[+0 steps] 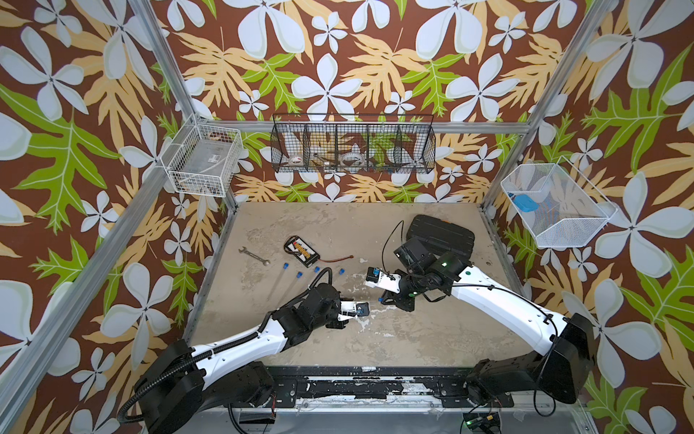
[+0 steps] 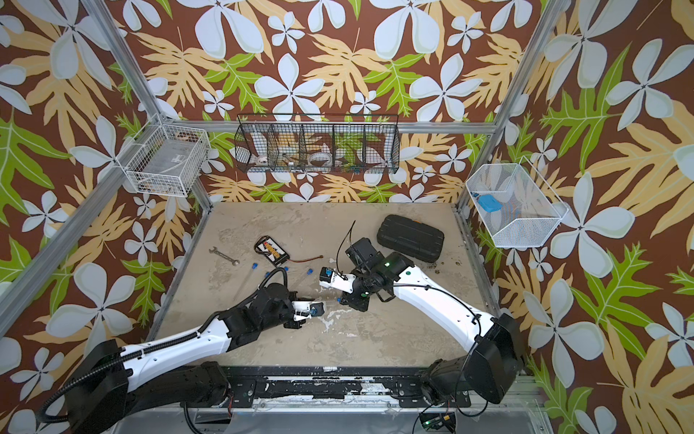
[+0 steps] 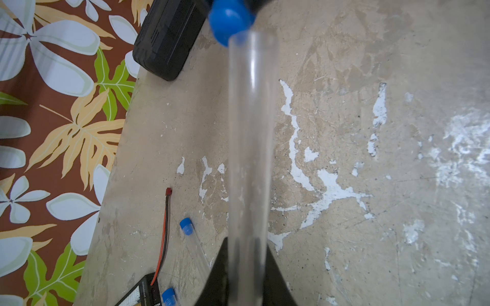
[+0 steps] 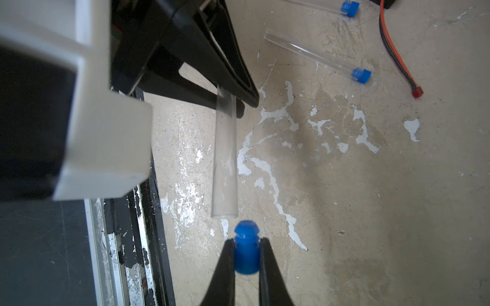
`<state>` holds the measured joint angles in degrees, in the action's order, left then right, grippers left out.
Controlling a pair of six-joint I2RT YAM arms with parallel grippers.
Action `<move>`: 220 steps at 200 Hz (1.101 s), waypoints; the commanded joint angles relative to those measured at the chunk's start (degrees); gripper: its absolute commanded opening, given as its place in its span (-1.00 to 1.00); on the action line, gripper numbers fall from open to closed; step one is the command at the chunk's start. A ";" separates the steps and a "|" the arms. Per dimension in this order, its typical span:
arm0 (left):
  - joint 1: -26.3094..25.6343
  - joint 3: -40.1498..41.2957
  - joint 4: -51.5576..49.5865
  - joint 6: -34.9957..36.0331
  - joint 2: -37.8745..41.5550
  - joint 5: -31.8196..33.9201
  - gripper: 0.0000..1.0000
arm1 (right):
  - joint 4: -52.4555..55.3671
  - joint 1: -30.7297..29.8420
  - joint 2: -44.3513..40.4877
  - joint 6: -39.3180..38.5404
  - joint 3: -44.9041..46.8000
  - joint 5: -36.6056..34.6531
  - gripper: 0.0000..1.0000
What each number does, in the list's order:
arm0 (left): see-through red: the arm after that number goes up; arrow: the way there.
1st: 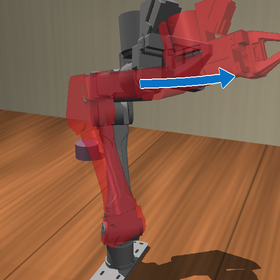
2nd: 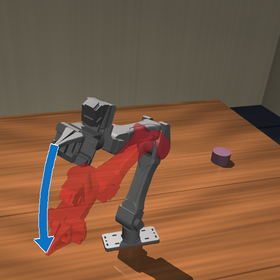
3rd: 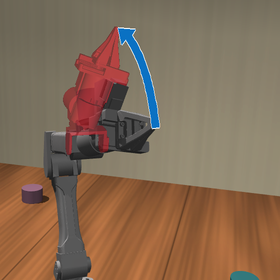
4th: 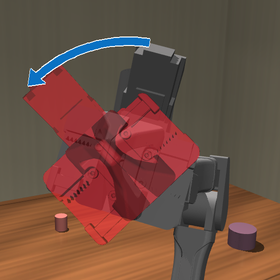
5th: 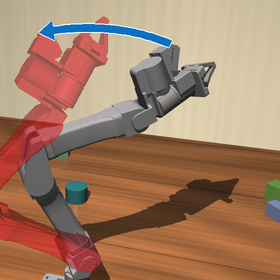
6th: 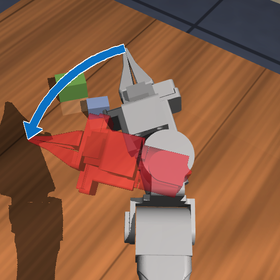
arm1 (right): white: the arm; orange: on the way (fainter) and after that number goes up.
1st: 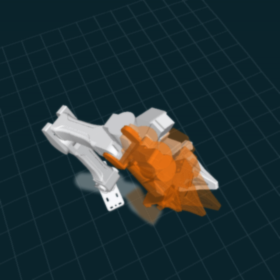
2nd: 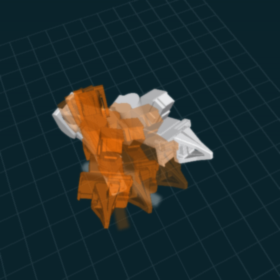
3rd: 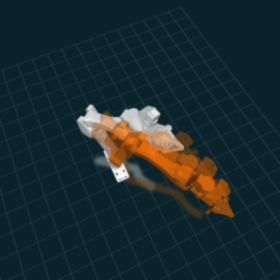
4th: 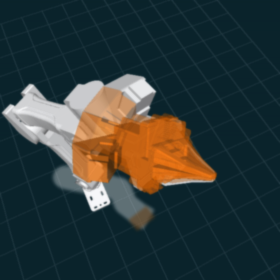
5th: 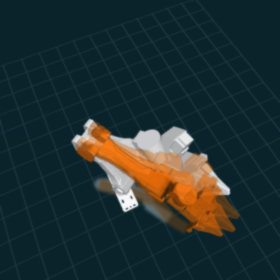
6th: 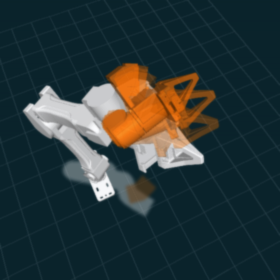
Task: Insert stoppers into test tubes
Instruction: Insert the stopper into the test tube.
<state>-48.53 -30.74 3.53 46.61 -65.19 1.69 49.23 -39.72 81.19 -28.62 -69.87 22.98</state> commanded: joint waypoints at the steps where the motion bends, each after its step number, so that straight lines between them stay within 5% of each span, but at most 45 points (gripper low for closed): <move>1: -0.03 -0.52 0.43 -0.37 -0.46 2.12 -1.00 | 1.22 -0.15 -0.06 0.40 -0.27 0.40 -0.80; 220: -1.04 -1.03 0.87 0.34 -0.47 2.56 -1.00 | -0.88 -1.72 3.24 0.85 -1.51 1.45 -0.83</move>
<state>-49.30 -31.24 3.40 46.59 -65.91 4.45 48.47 -41.12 83.61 -27.94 -70.61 23.59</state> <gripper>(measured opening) 0.169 0.125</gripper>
